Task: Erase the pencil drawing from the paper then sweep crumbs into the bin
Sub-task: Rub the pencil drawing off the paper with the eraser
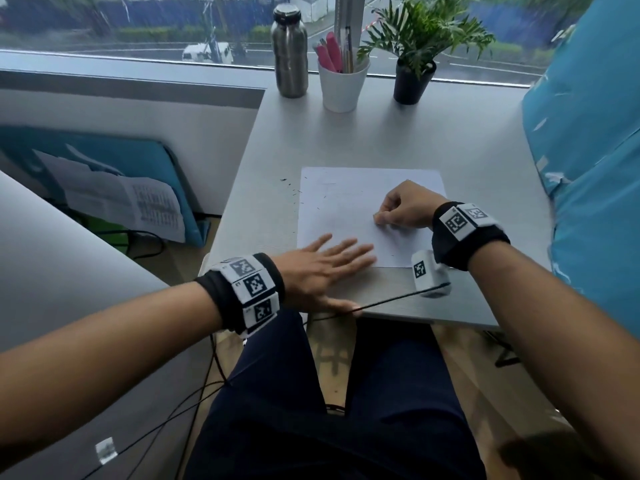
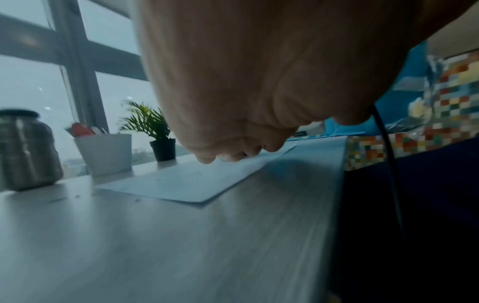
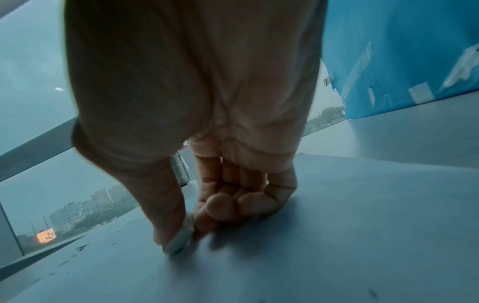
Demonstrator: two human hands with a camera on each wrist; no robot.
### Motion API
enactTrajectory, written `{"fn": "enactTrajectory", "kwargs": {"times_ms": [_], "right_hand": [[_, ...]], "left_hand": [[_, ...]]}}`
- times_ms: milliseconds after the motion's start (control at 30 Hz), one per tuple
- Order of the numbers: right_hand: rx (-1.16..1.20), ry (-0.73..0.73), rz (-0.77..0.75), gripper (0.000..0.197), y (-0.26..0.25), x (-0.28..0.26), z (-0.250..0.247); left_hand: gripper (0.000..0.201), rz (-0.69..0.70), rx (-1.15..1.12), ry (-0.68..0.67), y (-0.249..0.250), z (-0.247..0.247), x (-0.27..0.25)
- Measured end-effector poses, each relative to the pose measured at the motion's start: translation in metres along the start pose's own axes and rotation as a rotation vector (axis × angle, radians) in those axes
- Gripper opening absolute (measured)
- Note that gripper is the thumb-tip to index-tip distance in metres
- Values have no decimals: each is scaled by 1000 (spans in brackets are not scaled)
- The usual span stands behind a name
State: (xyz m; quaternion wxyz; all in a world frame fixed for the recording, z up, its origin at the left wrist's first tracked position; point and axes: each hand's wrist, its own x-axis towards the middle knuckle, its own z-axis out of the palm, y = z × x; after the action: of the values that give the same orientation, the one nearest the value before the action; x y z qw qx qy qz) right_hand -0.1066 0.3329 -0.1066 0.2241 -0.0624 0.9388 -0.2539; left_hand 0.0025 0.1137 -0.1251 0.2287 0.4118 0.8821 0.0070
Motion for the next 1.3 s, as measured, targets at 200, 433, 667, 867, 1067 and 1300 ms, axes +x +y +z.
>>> {"fn": "enactTrajectory", "kwargs": {"times_ms": [200, 433, 667, 867, 1067, 1300], "right_hand": [[-39, -3, -6, 18, 0, 1, 2], [-63, -10, -19, 17, -1, 0, 0], [-220, 63, -118, 9, -14, 1, 5], [-84, 178, -281, 7, -49, 23, 7], [-174, 214, -346, 12, -70, 53, 9], [-214, -51, -400, 9, -62, 25, 12]], "left_hand": [[95, -304, -65, -37, -62, -7, -6], [106, -252, -56, 80, -74, -33, 28], [153, -343, -158, -2, -96, -45, 48], [168, -406, -189, 20, -98, -41, 51], [172, -405, -219, 48, -98, -43, 50], [171, -417, -211, 30, -95, -43, 46]]}}
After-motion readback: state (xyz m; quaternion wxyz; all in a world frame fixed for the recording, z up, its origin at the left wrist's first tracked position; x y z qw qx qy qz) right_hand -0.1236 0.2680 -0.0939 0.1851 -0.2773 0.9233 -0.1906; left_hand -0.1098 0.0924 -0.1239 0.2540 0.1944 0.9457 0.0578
